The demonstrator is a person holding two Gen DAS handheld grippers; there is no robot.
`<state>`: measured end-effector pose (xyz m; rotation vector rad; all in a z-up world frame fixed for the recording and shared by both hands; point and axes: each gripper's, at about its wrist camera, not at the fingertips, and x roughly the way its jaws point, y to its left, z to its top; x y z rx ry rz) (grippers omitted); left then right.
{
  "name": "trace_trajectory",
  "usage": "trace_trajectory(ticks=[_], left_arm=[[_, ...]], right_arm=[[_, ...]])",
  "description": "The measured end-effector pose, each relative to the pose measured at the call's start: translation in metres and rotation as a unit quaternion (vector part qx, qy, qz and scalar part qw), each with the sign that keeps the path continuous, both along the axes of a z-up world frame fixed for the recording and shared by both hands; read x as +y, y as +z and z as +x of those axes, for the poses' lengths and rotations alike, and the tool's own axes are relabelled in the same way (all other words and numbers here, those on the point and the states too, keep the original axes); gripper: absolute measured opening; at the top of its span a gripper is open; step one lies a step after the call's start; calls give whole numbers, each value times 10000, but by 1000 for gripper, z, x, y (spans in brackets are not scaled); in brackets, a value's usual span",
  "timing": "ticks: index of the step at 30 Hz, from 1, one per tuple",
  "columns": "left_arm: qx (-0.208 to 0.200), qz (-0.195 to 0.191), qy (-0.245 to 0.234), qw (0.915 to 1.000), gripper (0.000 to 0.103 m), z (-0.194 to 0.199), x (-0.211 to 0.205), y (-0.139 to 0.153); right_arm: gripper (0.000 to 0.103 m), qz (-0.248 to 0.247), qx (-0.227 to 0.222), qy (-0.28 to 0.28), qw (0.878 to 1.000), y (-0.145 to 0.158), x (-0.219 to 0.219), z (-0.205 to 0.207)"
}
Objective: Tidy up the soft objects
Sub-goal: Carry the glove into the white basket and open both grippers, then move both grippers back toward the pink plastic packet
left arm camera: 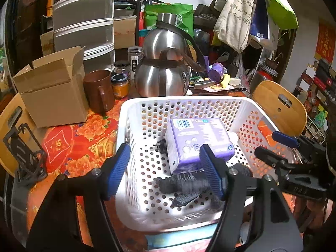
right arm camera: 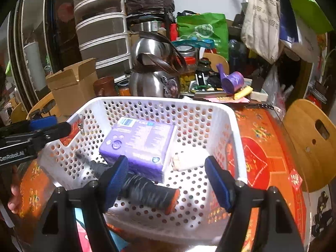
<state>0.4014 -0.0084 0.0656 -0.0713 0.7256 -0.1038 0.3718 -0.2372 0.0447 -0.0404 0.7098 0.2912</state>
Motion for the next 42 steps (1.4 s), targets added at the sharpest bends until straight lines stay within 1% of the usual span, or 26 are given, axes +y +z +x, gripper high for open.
trace_trajectory(ticks=[2,6,11,15,20,24,26,28,30,33,34,36,38,40,42], left_arm=[[-30,-6,-18,10000,73,-7,3,0],[-81,45,-41,9999,74,-22,4,-3],[0,-174,21,9998,74,-45,14,-6],[-85,-163,7,9998,74,-69,18,-5],[-45,-187,10,9998,75,-89,24,-7],[-180,-229,-6,9996,75,-123,30,-5],[-242,-311,-2,9992,75,-144,35,-6],[-282,-393,-37,9988,78,-167,40,-10],[-248,-438,8,9987,79,-187,45,-20],[-92,-555,24,9984,79,-212,53,-45],[-43,-558,16,9984,79,-216,54,-52],[47,-587,-49,9983,79,-225,57,-67],[120,-665,-98,9977,79,-227,56,-78],[193,-675,-139,9974,79,-226,52,-86],[208,-631,-187,9976,78,-223,46,-92]], right_arm=[[75,51,0,9,10000,-2,-3,-3],[75,40,30,11,10000,-5,-5,-8],[75,212,-27,19,9998,-7,-7,-25],[75,224,-43,45,9997,-10,-5,-40],[75,137,-225,-65,9996,-6,-4,-56],[76,397,-500,-94,9979,6,-6,-93],[81,585,-463,-43,9972,3,-5,-120],[81,717,-345,108,9968,-6,2,-146],[81,746,-297,296,9963,-19,13,-170],[81,756,-305,562,9951,-32,29,-197],[81,828,-341,612,9941,-37,33,-205],[74,841,-386,681,9934,-44,39,-216],[65,618,-376,770,9944,-51,52,-221],[58,508,-264,895,9943,-57,61,-218],[56,481,-78,945,9943,-65,67,-209]])
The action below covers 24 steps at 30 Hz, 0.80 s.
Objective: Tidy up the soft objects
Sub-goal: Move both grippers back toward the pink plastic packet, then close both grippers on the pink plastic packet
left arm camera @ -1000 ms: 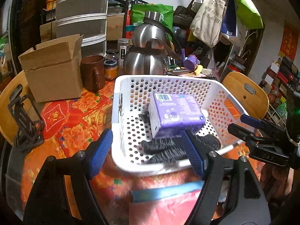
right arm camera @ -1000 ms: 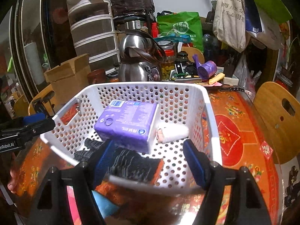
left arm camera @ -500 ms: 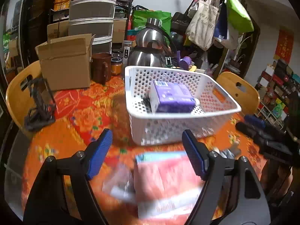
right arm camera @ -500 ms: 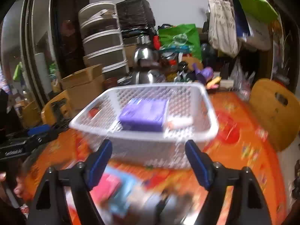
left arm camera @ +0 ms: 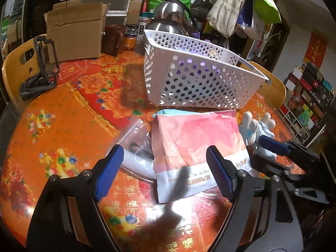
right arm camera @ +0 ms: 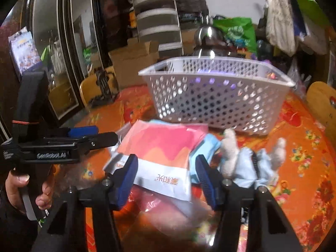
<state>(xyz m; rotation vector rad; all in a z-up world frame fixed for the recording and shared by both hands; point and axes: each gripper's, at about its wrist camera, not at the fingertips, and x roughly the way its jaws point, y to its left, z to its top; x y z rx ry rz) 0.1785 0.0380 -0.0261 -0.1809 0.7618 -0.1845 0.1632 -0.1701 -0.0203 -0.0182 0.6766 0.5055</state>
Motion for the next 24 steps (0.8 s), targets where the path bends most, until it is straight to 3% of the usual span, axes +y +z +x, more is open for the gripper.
trace_trajectory(ticks=[8,12,15,24], left_arm=[[292,9,-105,9995,63,18,-12,-21],[297,55,-144,9994,63,23,-18,-27],[296,13,-151,9994,62,24,-18,-27],[280,-48,-351,9990,62,29,-21,-29]], right_arm=[[53,11,553,-24,9985,-23,-4,33],[51,-90,510,31,9987,-23,0,35],[38,-137,403,52,9991,-20,4,34],[38,-84,563,180,9982,-24,6,46]])
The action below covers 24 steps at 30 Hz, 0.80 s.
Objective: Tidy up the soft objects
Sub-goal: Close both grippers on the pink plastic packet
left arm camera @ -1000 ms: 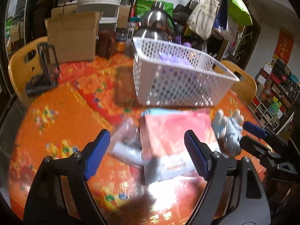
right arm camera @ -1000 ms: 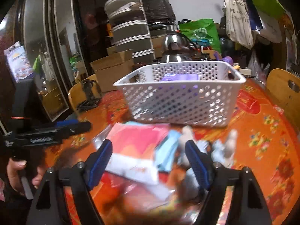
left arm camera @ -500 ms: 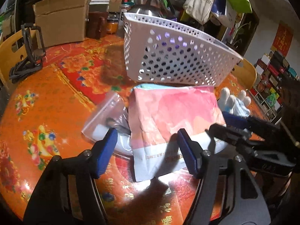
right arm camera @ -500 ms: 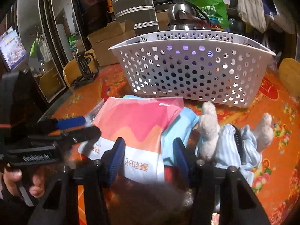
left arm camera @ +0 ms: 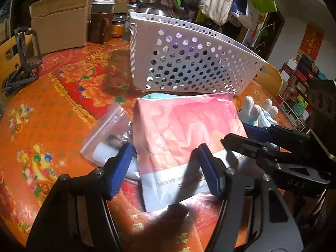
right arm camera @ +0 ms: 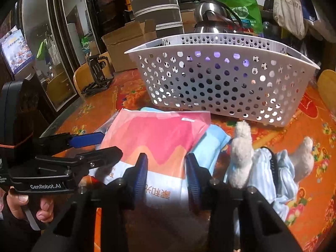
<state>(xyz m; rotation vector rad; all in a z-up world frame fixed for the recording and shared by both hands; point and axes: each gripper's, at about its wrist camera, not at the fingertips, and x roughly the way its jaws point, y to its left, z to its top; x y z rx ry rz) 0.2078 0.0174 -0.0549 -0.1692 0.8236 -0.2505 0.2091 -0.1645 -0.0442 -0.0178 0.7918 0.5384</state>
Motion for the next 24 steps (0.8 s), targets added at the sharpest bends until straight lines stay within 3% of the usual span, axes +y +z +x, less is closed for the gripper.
trace_trajectory(ticks=[4,6,8,12,17,24], left_arm=[[32,-23,-102,9999,58,0,-5,-2],[23,-11,-102,9999,53,-1,-6,-2],[1,-72,-109,9999,40,-2,-6,-2],[-77,80,-169,9998,38,-6,-12,1],[-192,-46,-95,9998,22,-11,-5,4],[-504,-53,-242,9984,21,-27,-7,14]], right_arm=[[37,-65,7,52,10000,-1,2,-4],[35,-92,3,61,9999,-1,3,-6],[33,-74,28,80,9999,-2,3,-7],[30,-89,24,80,9999,-2,5,-9],[21,-65,-35,77,9999,-1,4,-13],[16,-132,-235,-2,9996,3,4,-23]])
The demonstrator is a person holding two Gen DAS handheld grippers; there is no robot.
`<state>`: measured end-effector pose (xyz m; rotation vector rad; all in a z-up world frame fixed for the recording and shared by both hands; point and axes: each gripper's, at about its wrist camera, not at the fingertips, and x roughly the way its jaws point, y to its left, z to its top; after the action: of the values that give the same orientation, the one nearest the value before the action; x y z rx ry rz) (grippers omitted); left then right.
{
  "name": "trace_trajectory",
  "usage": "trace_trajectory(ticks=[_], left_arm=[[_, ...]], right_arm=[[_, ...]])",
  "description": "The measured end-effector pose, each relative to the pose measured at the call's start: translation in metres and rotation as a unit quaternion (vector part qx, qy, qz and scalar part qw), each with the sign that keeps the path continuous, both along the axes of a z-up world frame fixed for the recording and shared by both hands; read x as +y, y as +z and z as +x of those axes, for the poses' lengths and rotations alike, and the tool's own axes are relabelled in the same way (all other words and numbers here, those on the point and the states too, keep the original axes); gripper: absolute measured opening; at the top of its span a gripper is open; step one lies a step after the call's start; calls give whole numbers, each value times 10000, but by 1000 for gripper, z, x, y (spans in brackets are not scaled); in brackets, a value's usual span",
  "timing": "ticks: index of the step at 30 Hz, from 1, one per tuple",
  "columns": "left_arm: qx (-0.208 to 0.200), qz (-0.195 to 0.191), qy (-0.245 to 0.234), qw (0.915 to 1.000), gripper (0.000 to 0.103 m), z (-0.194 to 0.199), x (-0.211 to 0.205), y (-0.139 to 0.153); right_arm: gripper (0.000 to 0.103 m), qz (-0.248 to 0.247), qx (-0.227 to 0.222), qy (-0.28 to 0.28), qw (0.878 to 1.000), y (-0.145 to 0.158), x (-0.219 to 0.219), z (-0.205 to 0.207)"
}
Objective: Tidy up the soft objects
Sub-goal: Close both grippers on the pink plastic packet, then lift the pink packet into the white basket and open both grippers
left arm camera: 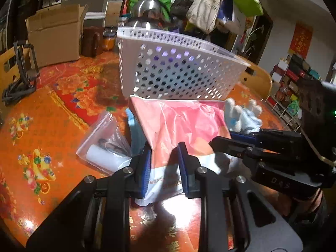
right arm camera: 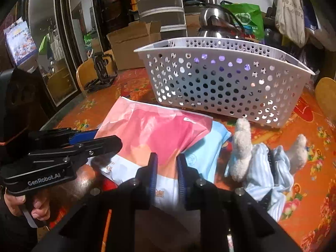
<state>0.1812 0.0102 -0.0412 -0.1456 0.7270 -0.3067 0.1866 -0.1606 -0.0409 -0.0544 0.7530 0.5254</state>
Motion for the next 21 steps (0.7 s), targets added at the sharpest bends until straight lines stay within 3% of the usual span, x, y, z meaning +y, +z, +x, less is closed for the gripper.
trace_trajectory(ticks=[12,21], left_arm=[[-650,-98,-271,9975,21,-36,-10,41],[-741,-198,-336,9965,21,-36,-19,59]], right_arm=[[13,30,-596,-68,9982,35,-16,-33],[12,45,-718,-141,9973,51,-26,-37]])
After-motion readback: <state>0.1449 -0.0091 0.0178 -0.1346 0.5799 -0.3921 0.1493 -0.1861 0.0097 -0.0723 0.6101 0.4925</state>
